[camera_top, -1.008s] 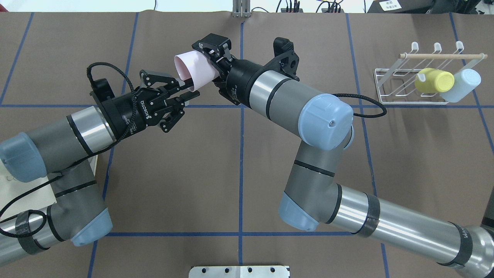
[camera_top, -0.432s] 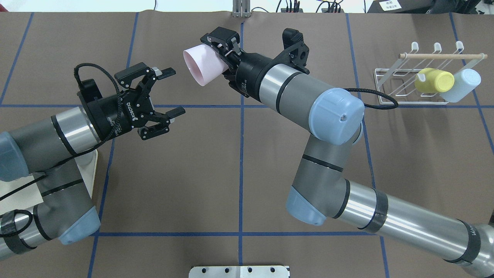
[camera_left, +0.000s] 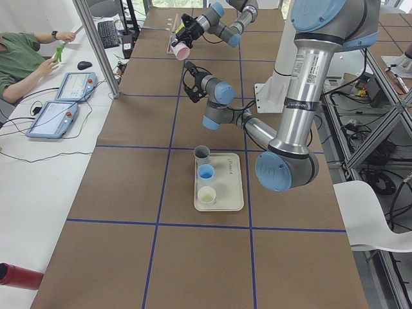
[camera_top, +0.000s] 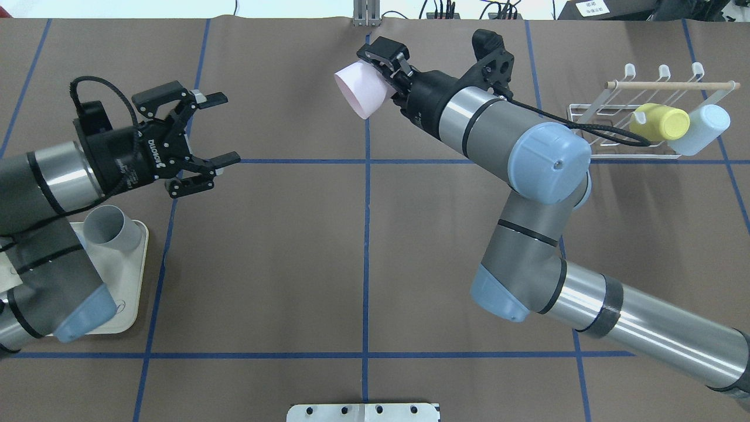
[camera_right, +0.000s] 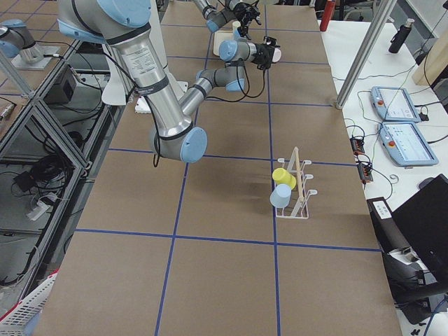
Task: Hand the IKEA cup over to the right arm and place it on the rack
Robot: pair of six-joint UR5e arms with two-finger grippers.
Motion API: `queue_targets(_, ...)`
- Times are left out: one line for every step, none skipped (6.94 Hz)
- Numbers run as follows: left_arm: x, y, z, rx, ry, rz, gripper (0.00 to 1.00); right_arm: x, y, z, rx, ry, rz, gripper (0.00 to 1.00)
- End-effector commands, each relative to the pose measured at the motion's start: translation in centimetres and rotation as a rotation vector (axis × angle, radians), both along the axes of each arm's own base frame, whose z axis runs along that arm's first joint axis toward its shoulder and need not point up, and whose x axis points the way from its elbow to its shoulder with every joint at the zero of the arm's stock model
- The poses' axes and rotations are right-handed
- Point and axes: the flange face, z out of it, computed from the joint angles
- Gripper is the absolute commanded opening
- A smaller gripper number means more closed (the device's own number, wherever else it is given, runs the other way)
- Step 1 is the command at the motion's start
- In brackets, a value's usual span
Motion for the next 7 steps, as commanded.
queue_targets(-10.0, -4.4, 2.0, -0.005, -0.151, 0.052, 1.00, 2.1, -1.0, 6.4, 0.059, 0.254, 0.100, 0.00)
queue_targets(-15.4, -5.8, 1.8, 0.039, -0.272, 0.081, 1.00, 2.7, -1.4, 8.3, 0.060, 0.401, 0.148, 0.00)
queue_targets(-18.5, -6.1, 2.2, 0.089, -0.359, 0.090, 1.00, 3.5, -1.7, 8.3, 0.040, 0.528, 0.219, 0.00)
queue_targets(-20.9, -6.3, 2.7, 0.124, -0.418, 0.086, 1.00, 5.0, -1.4, 7.3, 0.021, 0.689, 0.258, 0.00)
queue_targets(-22.4, -6.2, 3.8, 0.142, -0.464, 0.069, 1.00, 6.7, -0.8, 6.5, 0.000, 0.815, 0.288, 0.00)
queue_targets(-23.1, -5.7, 5.7, 0.167, -0.514, 0.054, 1.00, 7.4, -0.9, 7.8, -0.007, 0.944, 0.319, 0.00)
queue_targets(-23.8, -5.6, 6.9, 0.187, -0.572, 0.042, 1.00, 8.1, -0.9, 10.3, 0.019, 1.107, 0.334, 0.00)
